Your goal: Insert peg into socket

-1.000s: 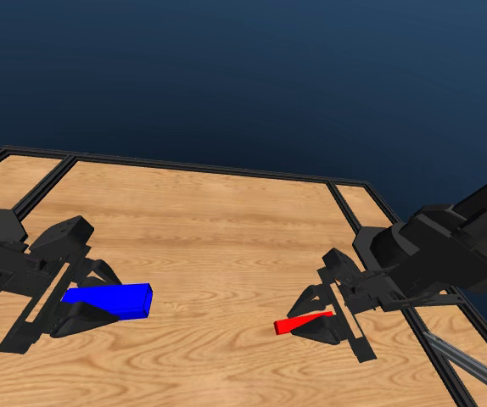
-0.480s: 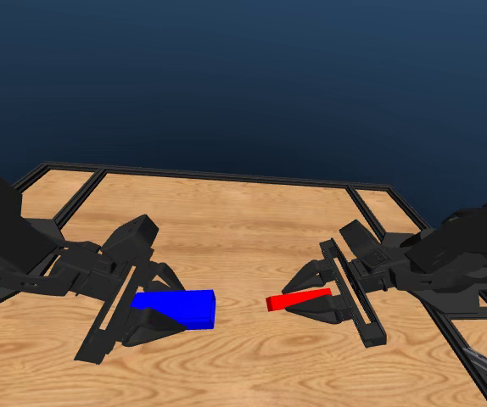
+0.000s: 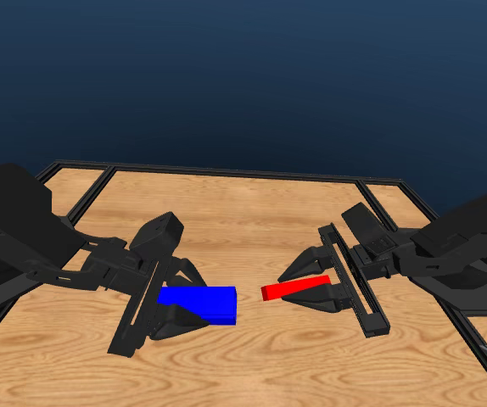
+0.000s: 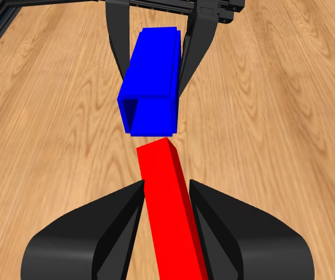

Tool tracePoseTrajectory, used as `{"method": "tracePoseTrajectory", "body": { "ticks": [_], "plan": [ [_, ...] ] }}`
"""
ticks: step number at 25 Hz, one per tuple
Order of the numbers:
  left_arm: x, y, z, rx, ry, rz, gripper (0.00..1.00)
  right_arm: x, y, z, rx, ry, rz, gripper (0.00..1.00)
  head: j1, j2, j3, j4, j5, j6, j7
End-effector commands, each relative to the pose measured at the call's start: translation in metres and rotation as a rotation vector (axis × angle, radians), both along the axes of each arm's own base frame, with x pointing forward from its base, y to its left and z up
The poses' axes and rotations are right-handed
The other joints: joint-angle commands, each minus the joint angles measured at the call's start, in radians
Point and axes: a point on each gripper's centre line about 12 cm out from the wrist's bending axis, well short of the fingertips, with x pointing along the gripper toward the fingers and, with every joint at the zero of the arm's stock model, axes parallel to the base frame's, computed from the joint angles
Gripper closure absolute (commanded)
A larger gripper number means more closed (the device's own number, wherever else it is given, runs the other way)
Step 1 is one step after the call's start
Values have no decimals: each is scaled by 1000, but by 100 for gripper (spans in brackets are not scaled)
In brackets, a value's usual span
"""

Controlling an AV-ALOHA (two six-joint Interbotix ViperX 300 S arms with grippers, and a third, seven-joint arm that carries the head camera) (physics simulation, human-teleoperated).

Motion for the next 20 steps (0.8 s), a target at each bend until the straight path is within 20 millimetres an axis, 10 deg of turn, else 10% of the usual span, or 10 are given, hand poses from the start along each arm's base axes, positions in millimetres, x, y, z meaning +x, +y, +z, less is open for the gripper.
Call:
{"method": "tracePoseTrajectory", "body": {
  "ticks": [1, 20],
  "plan": [
    [11, 2, 12, 10, -63, 2, 100, 12, 4, 8, -5, -34, 4, 100, 0, 4, -9, 0, -9, 2, -1],
    [30, 3, 29, 21, -123, -6, 100, 44, 7, 9, -1, -72, 2, 100, 3, 10, -12, 1, -27, 2, 3]
  ]
}}
